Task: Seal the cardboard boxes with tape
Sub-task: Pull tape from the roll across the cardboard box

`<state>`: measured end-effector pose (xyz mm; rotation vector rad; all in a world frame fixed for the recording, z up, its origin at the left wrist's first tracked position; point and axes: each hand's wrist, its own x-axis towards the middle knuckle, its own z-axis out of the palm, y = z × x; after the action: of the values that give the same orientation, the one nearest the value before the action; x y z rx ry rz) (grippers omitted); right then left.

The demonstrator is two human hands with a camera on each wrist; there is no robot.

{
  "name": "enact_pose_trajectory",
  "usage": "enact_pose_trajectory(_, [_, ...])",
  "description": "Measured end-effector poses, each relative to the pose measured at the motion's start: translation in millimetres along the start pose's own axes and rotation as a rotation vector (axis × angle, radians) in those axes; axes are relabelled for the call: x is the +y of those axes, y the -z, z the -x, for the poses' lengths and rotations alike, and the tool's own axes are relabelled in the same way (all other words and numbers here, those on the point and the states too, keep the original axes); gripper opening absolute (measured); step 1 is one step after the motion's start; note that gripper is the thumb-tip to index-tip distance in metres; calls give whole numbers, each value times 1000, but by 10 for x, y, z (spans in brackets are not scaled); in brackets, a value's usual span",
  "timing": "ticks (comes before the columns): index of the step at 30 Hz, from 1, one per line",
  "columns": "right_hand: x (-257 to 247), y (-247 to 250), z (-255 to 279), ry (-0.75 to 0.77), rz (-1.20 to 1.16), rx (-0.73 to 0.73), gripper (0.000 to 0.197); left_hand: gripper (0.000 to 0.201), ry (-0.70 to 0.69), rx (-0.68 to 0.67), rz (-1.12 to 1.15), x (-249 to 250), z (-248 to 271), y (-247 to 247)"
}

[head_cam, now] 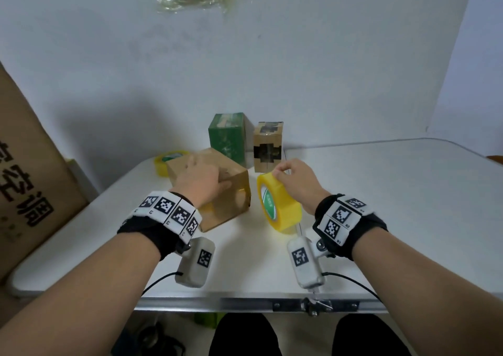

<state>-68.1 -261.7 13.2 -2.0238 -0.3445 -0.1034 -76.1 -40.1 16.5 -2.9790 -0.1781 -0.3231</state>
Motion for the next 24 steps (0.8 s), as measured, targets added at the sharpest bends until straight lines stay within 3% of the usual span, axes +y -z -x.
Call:
enact_pose_trajectory(3, [26, -35, -36, 6, 0, 18, 15, 33, -184, 177, 317, 227, 38, 89])
enact_pose_trajectory(6, [58, -64, -79, 8, 13, 27, 21, 31, -190, 114, 636, 520, 29, 132])
enact_pose_trajectory(9, [104, -100, -109, -11, -27, 31, 13, 31, -213, 30, 569, 709, -29, 112])
enact_pose_trajectory(13, [179, -123, -163, -17, -59, 32, 7, 26, -182, 86, 490, 811, -106, 117])
enact_pose_trajectory(18, [200, -138, -207, -31, -89, 4, 7, 11, -97, 105, 560, 831, -79, 156])
enact_pose_trajectory(24, [219, -117, -188, -13, -73, -12, 14, 17, -81, 120, 688, 858, -71, 119])
